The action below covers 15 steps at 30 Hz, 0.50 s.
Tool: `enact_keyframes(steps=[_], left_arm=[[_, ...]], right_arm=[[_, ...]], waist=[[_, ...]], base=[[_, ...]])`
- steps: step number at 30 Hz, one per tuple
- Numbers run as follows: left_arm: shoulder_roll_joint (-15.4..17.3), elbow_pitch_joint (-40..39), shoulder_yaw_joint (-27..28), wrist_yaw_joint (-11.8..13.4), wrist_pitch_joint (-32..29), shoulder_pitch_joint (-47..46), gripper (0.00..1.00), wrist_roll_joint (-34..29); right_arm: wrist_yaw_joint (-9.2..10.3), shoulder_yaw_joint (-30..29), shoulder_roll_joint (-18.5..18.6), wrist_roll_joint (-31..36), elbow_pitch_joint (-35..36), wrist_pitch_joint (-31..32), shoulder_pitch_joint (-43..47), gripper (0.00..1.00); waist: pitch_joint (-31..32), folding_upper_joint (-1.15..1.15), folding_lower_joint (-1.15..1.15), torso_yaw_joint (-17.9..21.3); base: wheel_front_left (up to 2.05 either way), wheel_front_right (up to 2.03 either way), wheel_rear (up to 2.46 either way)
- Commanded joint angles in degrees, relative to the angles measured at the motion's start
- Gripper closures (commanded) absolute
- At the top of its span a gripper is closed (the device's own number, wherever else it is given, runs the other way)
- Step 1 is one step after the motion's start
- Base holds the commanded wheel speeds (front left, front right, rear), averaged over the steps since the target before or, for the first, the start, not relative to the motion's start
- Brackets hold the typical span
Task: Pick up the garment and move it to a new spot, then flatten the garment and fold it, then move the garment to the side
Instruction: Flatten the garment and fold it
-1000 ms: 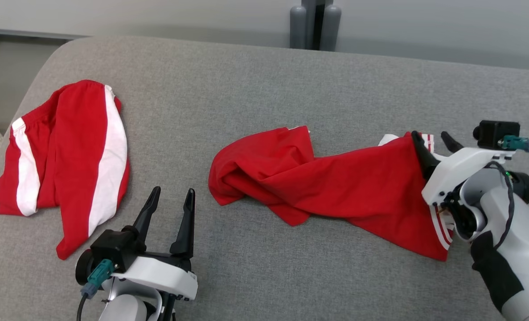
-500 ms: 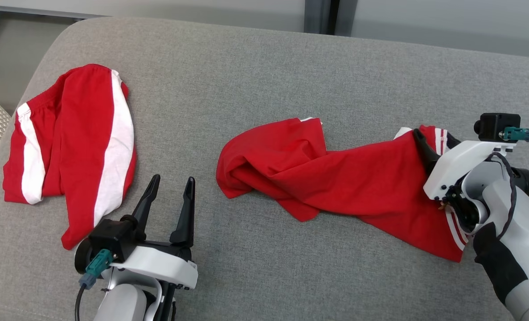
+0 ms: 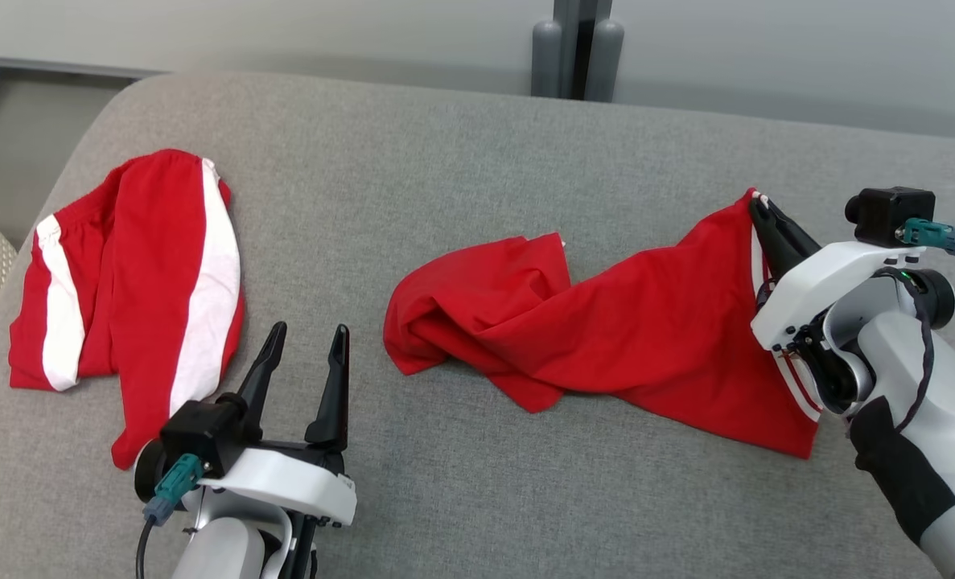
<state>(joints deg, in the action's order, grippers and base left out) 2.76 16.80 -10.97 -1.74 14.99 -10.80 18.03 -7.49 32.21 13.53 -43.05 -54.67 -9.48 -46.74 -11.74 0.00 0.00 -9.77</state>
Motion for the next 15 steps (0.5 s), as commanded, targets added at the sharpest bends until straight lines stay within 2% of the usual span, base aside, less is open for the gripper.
enact_keyframes(steps=[1,10,14,15], left_arm=[[0.2,0.1,0.1,0.3,0.2,0.5,0.0,0.3],[0.2,0.4,-0.3,0.8,0.2,2.8,0.0,0.6],[0.2,0.3,-0.3,1.0,0.2,3.5,0.0,0.8],[0.2,0.2,-0.4,0.9,0.2,3.8,0.0,0.8]], right_arm=[[-0.01,0.4,0.6,-0.4,0.4,-0.8,-0.1,1.0],[-0.01,3.6,4.7,1.9,1.9,-5.1,-7.5,1.0],[-0.01,3.3,5.9,2.9,1.1,-5.6,-11.2,1.0],[0.0,1.7,6.5,3.0,-0.5,-5.9,-14.1,1.0]], waist=[[1.1,0.0,0.0,0.5],[7.2,0.0,0.0,1.5],[8.2,0.0,0.0,1.0],[8.5,0.0,0.0,0.4]], base=[[0.0,0.0,0.0],[0.0,0.0,0.0],[0.0,0.0,0.0],[0.0,0.0,0.0]])
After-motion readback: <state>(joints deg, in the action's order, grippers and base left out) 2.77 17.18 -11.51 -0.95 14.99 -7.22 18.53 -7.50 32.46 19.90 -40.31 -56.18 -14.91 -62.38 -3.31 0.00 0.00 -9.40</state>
